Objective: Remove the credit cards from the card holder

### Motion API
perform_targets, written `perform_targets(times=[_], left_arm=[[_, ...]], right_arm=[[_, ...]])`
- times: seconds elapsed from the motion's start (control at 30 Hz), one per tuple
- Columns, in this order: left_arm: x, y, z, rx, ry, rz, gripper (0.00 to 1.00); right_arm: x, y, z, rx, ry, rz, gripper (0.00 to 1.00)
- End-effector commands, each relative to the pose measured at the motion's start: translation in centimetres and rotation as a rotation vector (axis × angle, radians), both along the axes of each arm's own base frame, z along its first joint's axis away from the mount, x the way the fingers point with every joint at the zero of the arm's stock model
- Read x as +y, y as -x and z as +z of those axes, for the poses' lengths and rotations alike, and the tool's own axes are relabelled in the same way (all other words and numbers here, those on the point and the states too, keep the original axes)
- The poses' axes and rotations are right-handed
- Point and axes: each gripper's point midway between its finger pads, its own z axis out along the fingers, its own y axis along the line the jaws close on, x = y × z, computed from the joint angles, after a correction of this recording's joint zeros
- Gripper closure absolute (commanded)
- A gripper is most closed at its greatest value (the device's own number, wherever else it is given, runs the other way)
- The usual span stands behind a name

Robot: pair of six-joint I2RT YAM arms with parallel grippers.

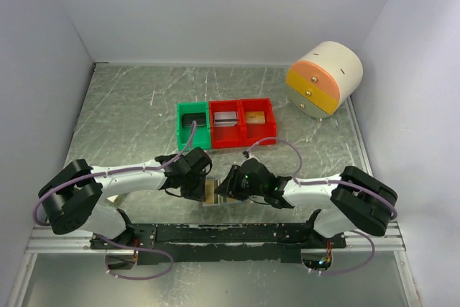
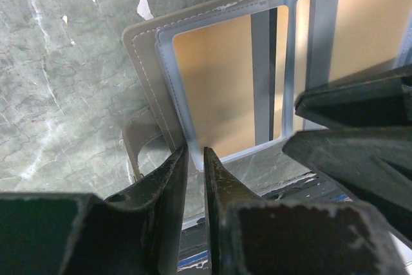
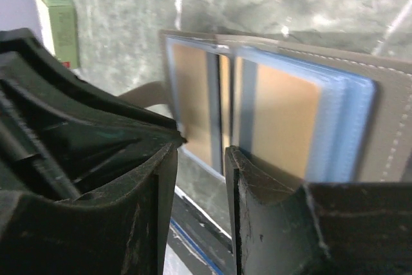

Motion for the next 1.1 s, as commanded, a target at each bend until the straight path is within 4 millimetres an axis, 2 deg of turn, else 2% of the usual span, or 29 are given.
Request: perform_targets(times=[0.0, 0.1, 0.2, 0.47, 0.6, 0.7, 0.8, 0.9, 0.97, 1.07], left_arm=[[-0.4, -0.5, 0.2, -0.029, 0.012, -0.008, 0.73], [-0.3, -0.4, 0.0, -0.026, 0.008, -0.008, 0.73], [-0.4, -0.5, 0.1, -0.029, 0.009, -0.010, 0.72], [-0.5, -0.6, 0.2, -0.029, 0.009, -0.012, 0.72], [-0.5, -0.8, 0.5, -0.037, 0.006, -0.005, 0.74], [-1.1, -1.4, 2.8, -0.097, 0.047, -0.003, 0.72], [-2.2, -2.3, 5.9, -0.178, 0.138, -0.018, 0.59], [-3.1, -2.8, 7.4, -0.213, 0.183, -0.041, 0.51], [-3.6, -3.0, 7.2, -0.199, 0.168, -0.056, 0.53], [-3.1, -2.9, 5.1, -0.153, 0.089, -0.049, 0.63]], right_arm=[[-0.6, 0.5, -1.8, 0.031, 0.047, -0.003, 0.63], [-2.0, 0.6, -3.7, 0.056, 0.148, -0.028, 0.63], [-2.5, 0.8, -4.3, 0.068, 0.171, -0.034, 0.63], [-1.9, 0.2, -3.6, 0.053, 0.150, -0.047, 0.64], [-2.6, 0.0, -4.0, 0.071, 0.140, -0.111, 0.66], [-3.0, 0.1, -4.1, 0.076, 0.116, -0.140, 0.67], [-3.1, 0.4, -4.3, 0.081, 0.108, -0.130, 0.68], [-3.0, 0.4, -4.4, 0.083, 0.114, -0.124, 0.69], [-2.9, 0.3, -4.4, 0.083, 0.110, -0.131, 0.70], [-2.9, 0.3, -4.3, 0.084, 0.092, -0.138, 0.72]])
